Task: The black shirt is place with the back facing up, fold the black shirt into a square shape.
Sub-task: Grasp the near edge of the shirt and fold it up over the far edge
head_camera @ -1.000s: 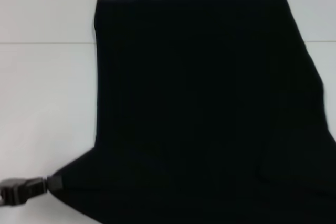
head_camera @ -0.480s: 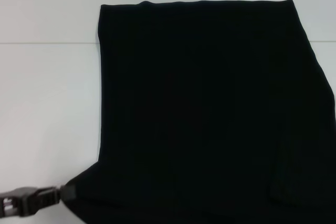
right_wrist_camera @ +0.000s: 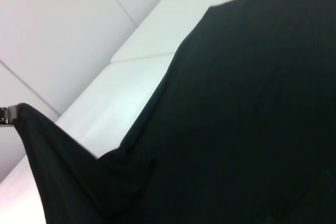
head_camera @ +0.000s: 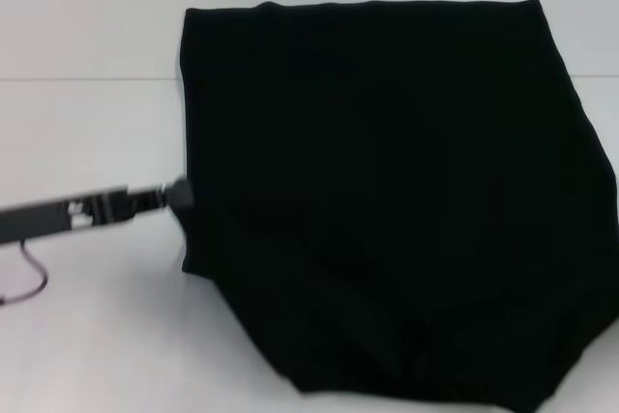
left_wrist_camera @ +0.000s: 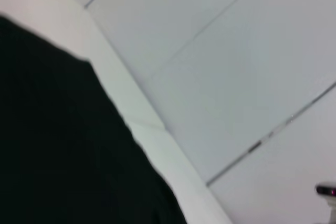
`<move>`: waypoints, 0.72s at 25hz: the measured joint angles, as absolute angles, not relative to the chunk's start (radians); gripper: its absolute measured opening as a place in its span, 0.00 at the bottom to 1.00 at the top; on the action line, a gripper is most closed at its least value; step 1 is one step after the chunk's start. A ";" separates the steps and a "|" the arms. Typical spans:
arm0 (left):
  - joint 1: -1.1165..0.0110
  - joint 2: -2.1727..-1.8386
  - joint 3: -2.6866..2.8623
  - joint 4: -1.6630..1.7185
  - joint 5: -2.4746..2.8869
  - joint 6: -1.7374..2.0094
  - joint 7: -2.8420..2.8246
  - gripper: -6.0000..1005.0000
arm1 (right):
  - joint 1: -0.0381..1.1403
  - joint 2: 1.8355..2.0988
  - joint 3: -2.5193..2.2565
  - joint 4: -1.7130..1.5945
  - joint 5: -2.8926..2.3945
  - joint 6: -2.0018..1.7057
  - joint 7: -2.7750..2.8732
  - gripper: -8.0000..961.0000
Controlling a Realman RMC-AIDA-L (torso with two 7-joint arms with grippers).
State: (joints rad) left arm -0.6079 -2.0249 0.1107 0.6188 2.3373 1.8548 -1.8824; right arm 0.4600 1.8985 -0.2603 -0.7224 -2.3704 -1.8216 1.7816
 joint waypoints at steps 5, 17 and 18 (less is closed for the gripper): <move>-0.696 -1.995 0.112 0.552 2.301 1.703 -1.892 0.02 | 0.547 1.895 -0.260 -0.714 -2.368 -1.706 1.835 0.08; -0.820 -1.983 0.140 0.473 2.257 1.321 -1.872 0.02 | 0.728 1.893 -0.353 -0.566 -2.374 -1.266 1.873 0.07; -0.831 -1.983 0.150 0.467 2.256 1.291 -1.870 0.02 | 0.741 1.891 -0.362 -0.553 -2.374 -1.233 1.874 0.07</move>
